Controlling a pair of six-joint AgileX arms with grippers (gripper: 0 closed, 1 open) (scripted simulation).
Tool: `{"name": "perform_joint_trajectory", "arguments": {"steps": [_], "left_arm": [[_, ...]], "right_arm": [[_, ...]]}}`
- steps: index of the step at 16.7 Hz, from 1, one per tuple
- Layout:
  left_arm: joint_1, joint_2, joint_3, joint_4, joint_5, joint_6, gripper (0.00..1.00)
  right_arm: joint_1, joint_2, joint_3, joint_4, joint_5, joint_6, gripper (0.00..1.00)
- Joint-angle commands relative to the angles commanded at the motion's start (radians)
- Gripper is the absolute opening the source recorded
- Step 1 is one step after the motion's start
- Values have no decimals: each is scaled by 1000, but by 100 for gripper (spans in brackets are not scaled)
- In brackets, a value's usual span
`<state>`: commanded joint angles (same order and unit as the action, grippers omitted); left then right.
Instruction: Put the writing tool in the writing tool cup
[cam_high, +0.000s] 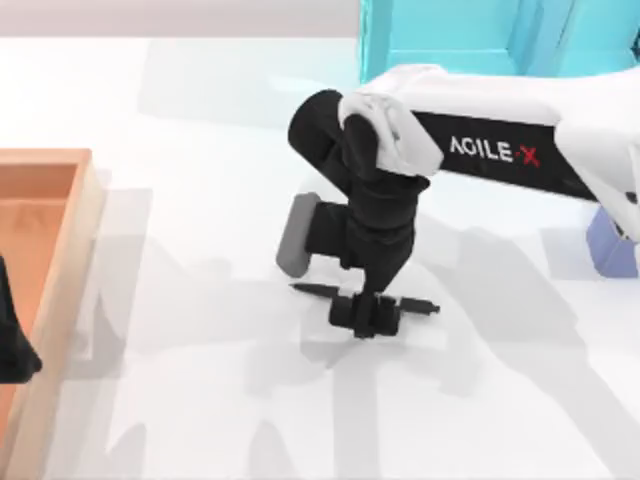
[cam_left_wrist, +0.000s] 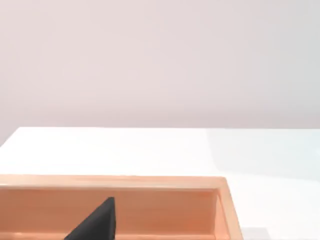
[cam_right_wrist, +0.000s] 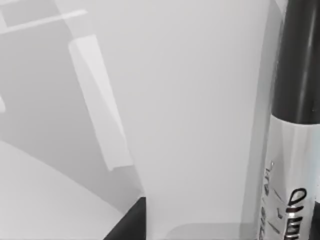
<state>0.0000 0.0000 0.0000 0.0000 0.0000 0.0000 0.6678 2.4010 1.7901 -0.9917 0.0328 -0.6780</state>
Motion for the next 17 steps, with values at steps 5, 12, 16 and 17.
{"name": "perform_joint_trajectory", "arguments": {"steps": [5,12,16,17], "left_arm": [[0,0,0,0,0,0,100],[0,0,0,0,0,0,100],[0,0,0,0,0,0,100],[0,0,0,0,0,0,100]], "right_arm": [[14,-77,-3,-46,-26,30,0],[183,-406,-104,-257,-29,200,0],[273,-552,-153,-367,-31,284,0],[281,-562,-156,-376,-31,291,0]]}}
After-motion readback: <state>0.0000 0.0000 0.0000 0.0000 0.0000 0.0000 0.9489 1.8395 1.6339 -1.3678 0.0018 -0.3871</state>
